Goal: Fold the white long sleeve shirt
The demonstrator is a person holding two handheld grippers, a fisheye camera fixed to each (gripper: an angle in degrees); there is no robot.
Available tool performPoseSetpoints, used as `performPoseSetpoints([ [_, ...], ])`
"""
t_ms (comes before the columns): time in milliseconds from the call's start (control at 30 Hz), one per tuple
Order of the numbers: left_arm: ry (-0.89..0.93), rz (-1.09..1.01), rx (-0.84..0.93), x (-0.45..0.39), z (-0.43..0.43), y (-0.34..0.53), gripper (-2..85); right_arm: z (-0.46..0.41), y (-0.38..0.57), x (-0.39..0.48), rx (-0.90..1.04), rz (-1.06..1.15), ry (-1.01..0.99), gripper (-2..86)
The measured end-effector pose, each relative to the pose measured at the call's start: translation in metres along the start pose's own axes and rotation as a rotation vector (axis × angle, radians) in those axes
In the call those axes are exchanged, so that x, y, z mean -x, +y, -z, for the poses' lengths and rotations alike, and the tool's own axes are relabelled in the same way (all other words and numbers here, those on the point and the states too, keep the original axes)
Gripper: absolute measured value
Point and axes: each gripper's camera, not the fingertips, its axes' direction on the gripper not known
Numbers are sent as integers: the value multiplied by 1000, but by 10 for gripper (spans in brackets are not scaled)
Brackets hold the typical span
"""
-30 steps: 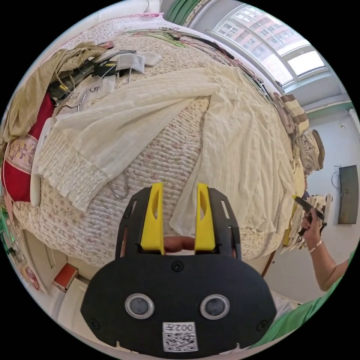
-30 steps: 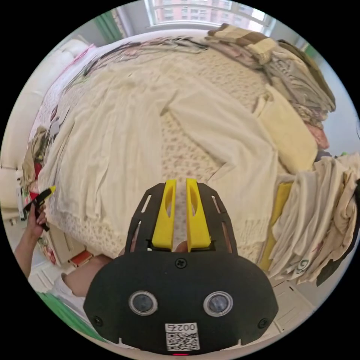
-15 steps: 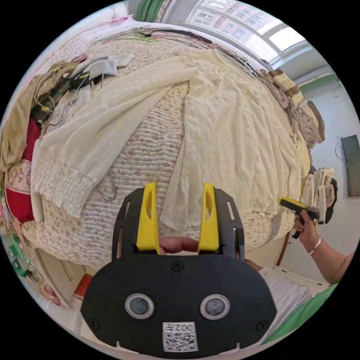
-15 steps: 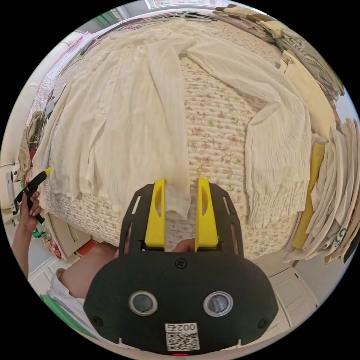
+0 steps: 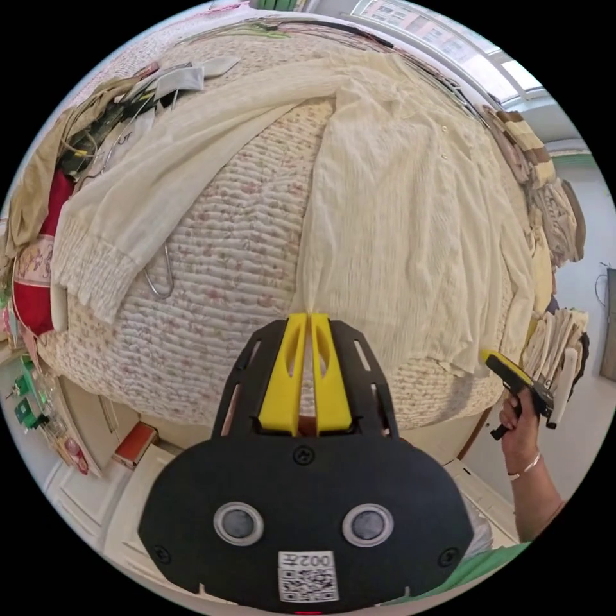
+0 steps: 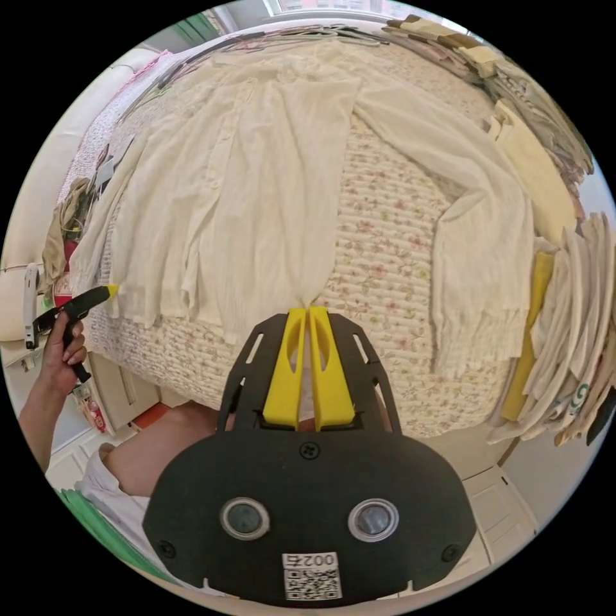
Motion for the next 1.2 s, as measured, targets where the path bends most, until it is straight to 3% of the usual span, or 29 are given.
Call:
performPoseSetpoints([
  [167,-58,52,-28,13,39,-17,-9,66,-6,-15,-91,-55,161,-9],
  [333,114,180,102,52,79,-33,-10,127,-4,-21,-141,-79,236,-9],
  [467,110,182,142,55,98,-36,-10,157,5,-7,-138,-41,320,-9],
  [700,-12,137,240,50,43,-34,-9,94,13,-6,143,12,314,-5],
  [933,77,173,145,53,-8,-11,22,44,34,-24,264,-2,329,74],
  [1100,36,262,66,59,5,9,75,91,35,-36,149,-44,371,82],
  [1200,-11,326,12,69,19,22,97,150,19,-12,-77,18,420,78],
])
